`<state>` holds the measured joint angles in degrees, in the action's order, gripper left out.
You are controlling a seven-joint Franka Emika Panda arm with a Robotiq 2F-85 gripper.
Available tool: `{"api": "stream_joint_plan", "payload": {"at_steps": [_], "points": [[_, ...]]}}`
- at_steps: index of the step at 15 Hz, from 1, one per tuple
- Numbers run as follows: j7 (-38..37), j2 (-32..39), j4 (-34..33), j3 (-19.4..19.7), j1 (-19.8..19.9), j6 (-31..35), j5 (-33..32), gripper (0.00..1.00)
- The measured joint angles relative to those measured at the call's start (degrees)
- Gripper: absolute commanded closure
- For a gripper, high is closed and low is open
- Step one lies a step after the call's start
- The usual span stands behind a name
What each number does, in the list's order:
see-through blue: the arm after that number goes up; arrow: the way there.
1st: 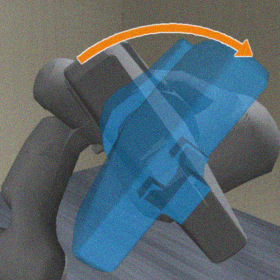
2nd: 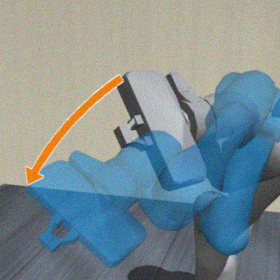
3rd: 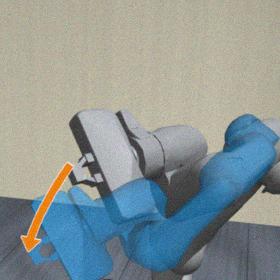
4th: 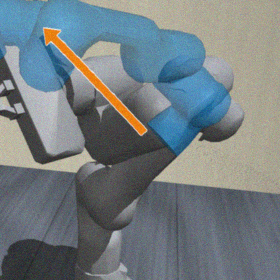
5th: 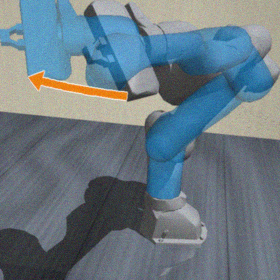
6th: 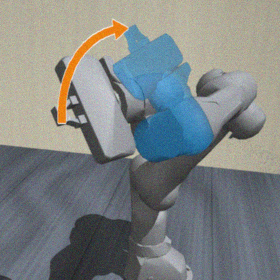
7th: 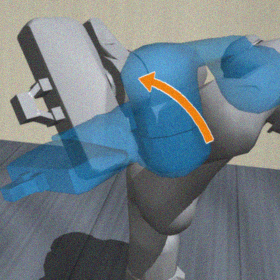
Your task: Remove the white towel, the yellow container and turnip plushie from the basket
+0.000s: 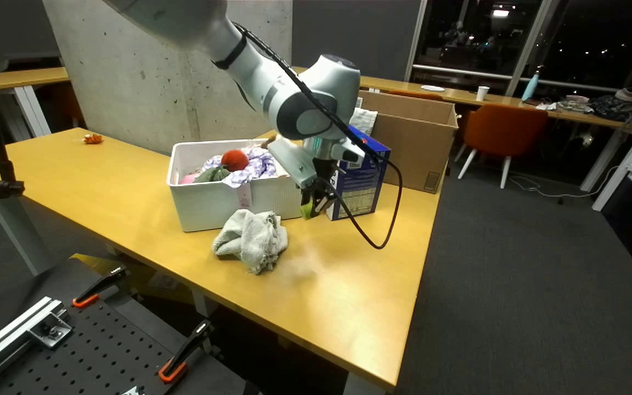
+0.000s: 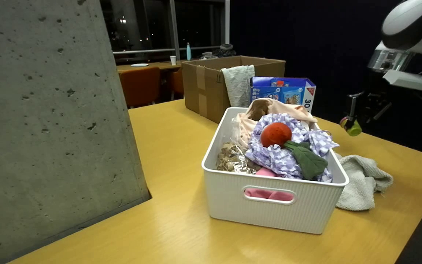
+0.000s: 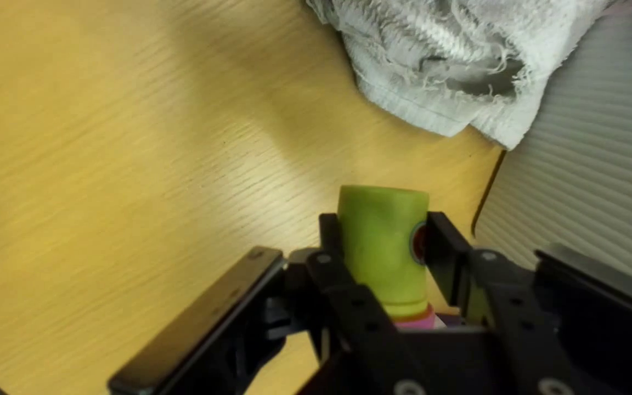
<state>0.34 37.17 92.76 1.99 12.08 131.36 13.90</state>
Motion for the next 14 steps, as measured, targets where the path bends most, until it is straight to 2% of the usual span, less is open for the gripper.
{"api": "stream_joint_plan", "payload": {"at_steps": [5, 6, 7, 8, 12, 14], "points": [[-0.22, 10.75, -11.05, -0.36, -0.64, -1.14, -0.04, 0.82], [-0.26, 12.16, -12.86, -0.45, -0.71, -1.7, -0.06, 0.48], [-0.26, 13.41, -14.62, -0.53, -0.76, -2.34, -0.07, 0.34], [-0.27, 14.55, -16.38, -0.59, -0.79, -3.21, -0.09, 0.32], [-0.29, 17.99, -22.62, -0.77, -0.8, -6.72, -0.11, 0.04], [-0.29, 19.26, -25.2, -0.77, -0.78, -8.23, -0.11, 0.0]]}}
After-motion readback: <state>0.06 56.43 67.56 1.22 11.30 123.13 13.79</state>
